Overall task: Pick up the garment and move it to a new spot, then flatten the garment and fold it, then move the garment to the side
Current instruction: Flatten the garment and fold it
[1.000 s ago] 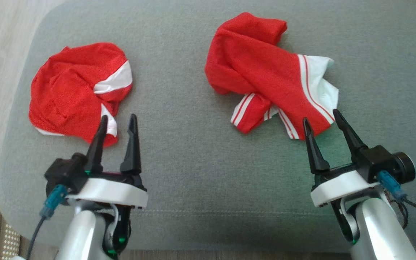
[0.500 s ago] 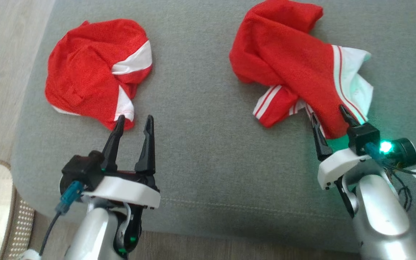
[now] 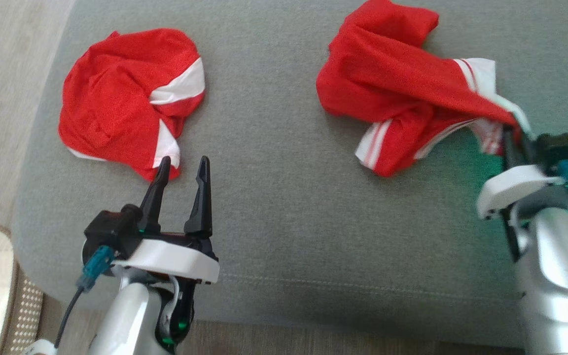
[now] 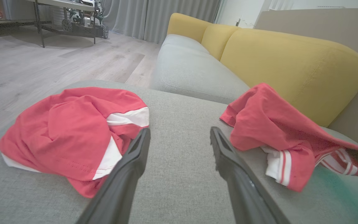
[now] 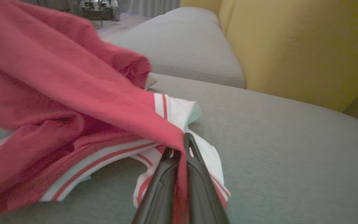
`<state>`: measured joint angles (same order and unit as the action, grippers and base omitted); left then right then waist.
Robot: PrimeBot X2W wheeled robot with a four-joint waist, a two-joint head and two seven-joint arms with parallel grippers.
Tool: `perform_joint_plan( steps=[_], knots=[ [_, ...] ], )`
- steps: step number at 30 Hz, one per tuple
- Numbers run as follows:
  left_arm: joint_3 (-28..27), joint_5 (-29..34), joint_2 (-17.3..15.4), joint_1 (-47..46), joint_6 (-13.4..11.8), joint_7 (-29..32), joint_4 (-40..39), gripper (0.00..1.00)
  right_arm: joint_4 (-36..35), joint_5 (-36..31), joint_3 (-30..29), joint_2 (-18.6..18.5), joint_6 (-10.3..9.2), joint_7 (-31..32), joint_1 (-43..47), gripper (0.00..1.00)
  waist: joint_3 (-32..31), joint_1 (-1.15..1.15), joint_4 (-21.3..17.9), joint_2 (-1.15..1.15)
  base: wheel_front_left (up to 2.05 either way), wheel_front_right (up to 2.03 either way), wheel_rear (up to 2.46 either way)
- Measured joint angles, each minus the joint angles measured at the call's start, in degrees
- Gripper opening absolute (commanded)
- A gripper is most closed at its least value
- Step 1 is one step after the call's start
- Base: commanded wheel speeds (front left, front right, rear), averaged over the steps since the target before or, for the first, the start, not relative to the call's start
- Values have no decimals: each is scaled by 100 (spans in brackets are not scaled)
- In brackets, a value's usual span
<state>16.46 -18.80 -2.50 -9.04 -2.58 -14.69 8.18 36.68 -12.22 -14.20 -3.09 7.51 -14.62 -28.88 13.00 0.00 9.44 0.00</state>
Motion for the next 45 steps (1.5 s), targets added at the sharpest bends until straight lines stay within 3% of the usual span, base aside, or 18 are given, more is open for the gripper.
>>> perform_joint_plan(
  steps=[7, 16, 21, 24, 26, 33, 38, 45],
  knots=[
    [-12, 1, 0, 15, 0, 0, 8, 100, -680, -459, -1191, -10, -1, 0, -238, 0, -216, 0, -242, 0, 0, 0, 0],
    [60, -3, -1, 84, -2, 0, 44, 100, -1874, -875, -1634, -563, -1, 113, -1508, 0, -491, 0, -348, 0, 0, 0, 0],
    [120, -62, -1, 187, -2, 0, 43, 100, -2223, -917, -1057, -548, -1, 339, -1685, 0, -556, 0, -259, 0, 0, 0, 0],
    [138, -102, -3, 238, -3, 0, 38, 100, -2149, -918, -167, -327, -1, 514, -1672, 0, -544, 0, -112, 0, 0, 0, 0],
    [149, -103, -3, 237, -2, 0, 37, 100, -2053, -910, 49, -271, -1, 547, -1670, 0, -528, 0, -72, 0, 0, 0, 0],
    [450, -276, -4, 109, -47, 0, 16, 100, -416, -948, 1371, -157, 0, 715, -1601, 0, -347, 0, 350, 0, 0, 0, 0],
    [649, -405, -3, 12, -148, 0, -68, 100, 677, -961, 1884, -91, 0, 679, -1746, 0, -201, 0, 775, 0, 0, 0, 0],
    [862, -537, -3, 14, -241, 0, -100, 100, 1407, -587, 2491, -91, 0, 486, -2567, 0, -41, 0, 1404, 0, 0, 0, 0]
  ],
)
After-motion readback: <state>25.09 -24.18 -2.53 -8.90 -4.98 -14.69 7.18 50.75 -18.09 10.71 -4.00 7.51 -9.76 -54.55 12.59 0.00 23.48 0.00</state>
